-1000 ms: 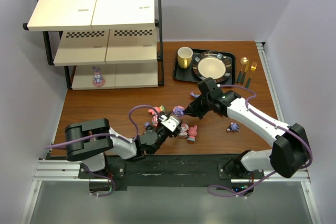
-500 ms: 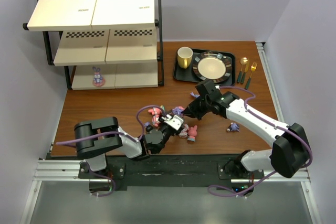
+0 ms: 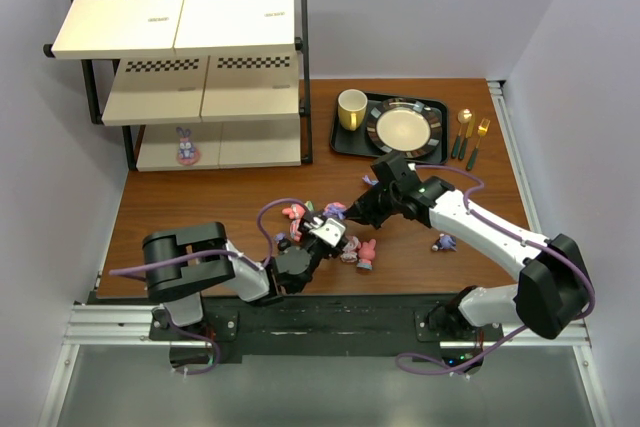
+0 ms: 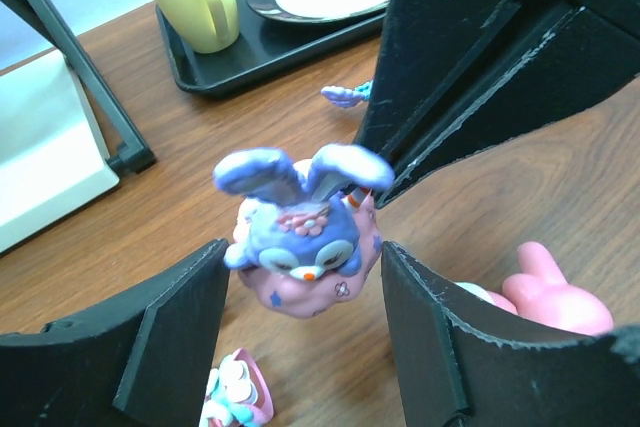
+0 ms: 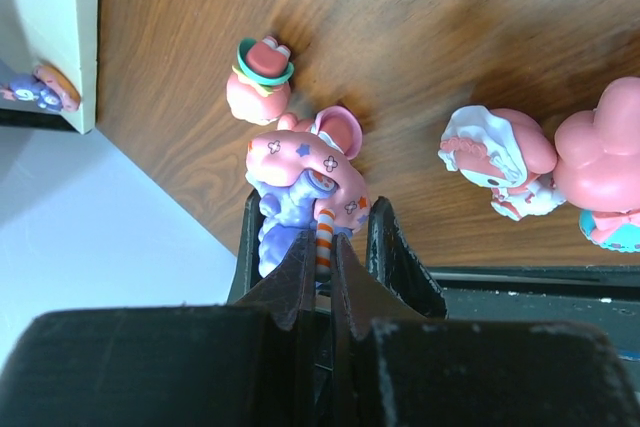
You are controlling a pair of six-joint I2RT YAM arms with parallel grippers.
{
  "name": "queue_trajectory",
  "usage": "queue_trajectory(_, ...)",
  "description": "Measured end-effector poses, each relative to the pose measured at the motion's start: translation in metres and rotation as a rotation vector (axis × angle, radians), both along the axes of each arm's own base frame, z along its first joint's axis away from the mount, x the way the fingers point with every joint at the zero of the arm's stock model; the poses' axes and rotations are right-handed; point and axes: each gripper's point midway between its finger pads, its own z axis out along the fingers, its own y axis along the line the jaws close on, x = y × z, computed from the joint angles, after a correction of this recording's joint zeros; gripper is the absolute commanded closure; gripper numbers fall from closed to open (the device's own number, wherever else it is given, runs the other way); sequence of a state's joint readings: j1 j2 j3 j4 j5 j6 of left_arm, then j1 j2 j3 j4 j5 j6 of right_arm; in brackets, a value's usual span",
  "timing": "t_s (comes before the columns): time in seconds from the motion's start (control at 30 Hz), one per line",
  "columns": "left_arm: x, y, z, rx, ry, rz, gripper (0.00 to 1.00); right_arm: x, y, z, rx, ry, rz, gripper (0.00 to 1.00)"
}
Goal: Place and organize the plastic toys onto the shelf
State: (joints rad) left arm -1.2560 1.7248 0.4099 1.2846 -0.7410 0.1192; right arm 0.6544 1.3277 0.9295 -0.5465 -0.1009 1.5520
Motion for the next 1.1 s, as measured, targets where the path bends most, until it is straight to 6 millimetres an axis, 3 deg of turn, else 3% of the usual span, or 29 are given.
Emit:
queue_trajectory(0.4, -0.001, 0.007, 0.011, -0.053, 0.008, -0.015, 0.3, 0.001, 0.001, 0.0, 0.007, -0.005, -0.003, 1.0)
queue_trajectory(0.7, -0.002, 0.004, 0.011, -0.055, 0.009, -0.034, 0.52, 0.001, 0.001, -0.002, 0.005, -0.005, -0.004, 1.0)
queue_trajectory(1.1, 0.0, 0.005, 0.01, -0.05, 0.01, -0.038, 0.89, 0.003, 0.002, -0.003, 0.011, -0.017, -0.005, 1.0)
